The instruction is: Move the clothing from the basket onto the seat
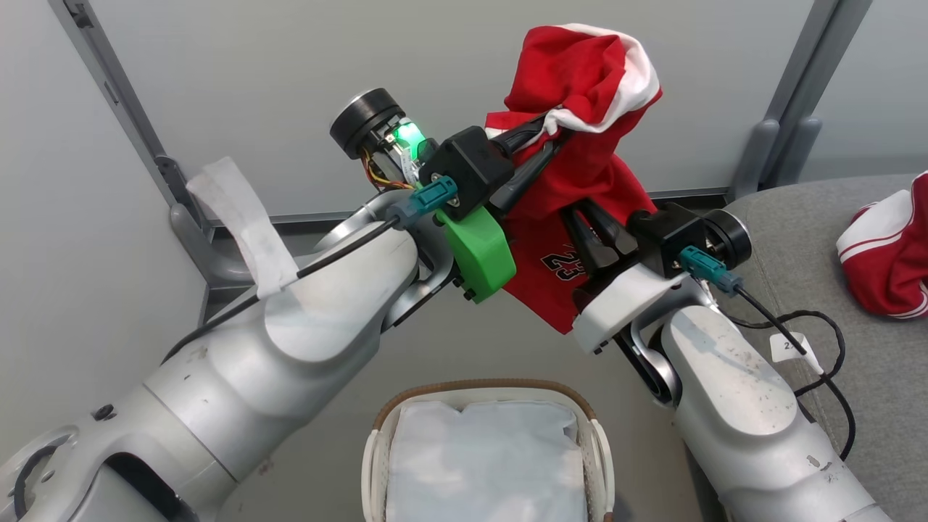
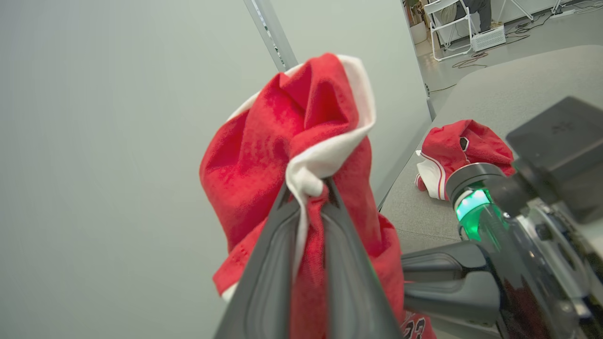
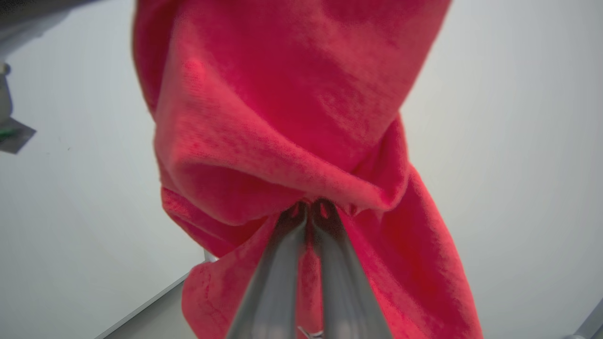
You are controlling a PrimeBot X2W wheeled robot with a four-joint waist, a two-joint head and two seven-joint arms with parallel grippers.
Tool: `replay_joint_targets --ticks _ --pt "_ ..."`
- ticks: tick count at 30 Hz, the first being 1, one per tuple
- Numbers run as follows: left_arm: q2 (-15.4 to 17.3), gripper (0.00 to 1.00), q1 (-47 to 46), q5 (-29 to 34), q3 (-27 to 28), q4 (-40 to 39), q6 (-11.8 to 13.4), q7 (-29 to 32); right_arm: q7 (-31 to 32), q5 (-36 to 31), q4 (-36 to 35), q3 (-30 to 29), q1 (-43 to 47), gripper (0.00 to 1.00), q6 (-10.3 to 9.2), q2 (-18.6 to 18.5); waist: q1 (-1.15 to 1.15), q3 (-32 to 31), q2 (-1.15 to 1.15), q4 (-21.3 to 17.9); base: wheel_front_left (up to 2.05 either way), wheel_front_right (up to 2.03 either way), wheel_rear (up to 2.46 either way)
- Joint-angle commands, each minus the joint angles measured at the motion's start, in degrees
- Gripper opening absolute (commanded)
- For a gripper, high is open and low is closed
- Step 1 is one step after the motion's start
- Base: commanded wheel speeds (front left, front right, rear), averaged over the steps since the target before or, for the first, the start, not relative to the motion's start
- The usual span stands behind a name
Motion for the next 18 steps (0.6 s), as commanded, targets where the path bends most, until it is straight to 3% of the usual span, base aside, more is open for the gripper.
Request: replay_joint_targets --ticks 1,4,6,7,8,18 --pt "0.2 0.00 -0.3 -0.5 -0.1 0.0 0.1 -0.2 0.0 0.4 -0.3 -0.3 0.3 0.00 -0.08 -0.2 0.00 0.1 0.00 0.0 0.00 0.00 0.00" --pt "0.4 0.04 0.4 -0.8 -0.1 0.2 0.1 -0.3 0.0 0.7 -0.6 -0.3 0.7 0.00 -0.08 -0.2 0.00 0.2 0.00 -0.1 0.00 0.00 0.00" --pt "0.6 0.44 1.0 -1.1 0.1 0.4 0.2 -0.4 0.0 0.9 -1.1 -0.6 0.9 0.00 -0.08 -0.2 0.00 0.4 0.00 -0.1 0.00 0.00 0.00" --pt "0.8 0.87 1.3 -1.4 0.4 0.5 0.3 -0.5 0.0 1.0 -1.3 -0.9 1.0 0.00 -0.08 -0.2 0.00 0.4 0.00 -0.2 0.00 0.00 0.00" --pt "1.1 1.00 1.8 -1.8 0.7 0.7 0.5 -0.5 0.0 1.1 -1.7 -1.3 1.2 0.00 -0.08 -0.2 0.00 0.5 0.00 -0.2 0.00 0.00 0.00" --pt "4.5 1.00 9.7 -4.8 4.3 2.2 2.2 -1.5 0.0 0.5 -5.1 -6.8 3.8 0.00 -0.08 -0.2 0.00 1.2 0.00 -0.8 0.00 0.00 0.00"
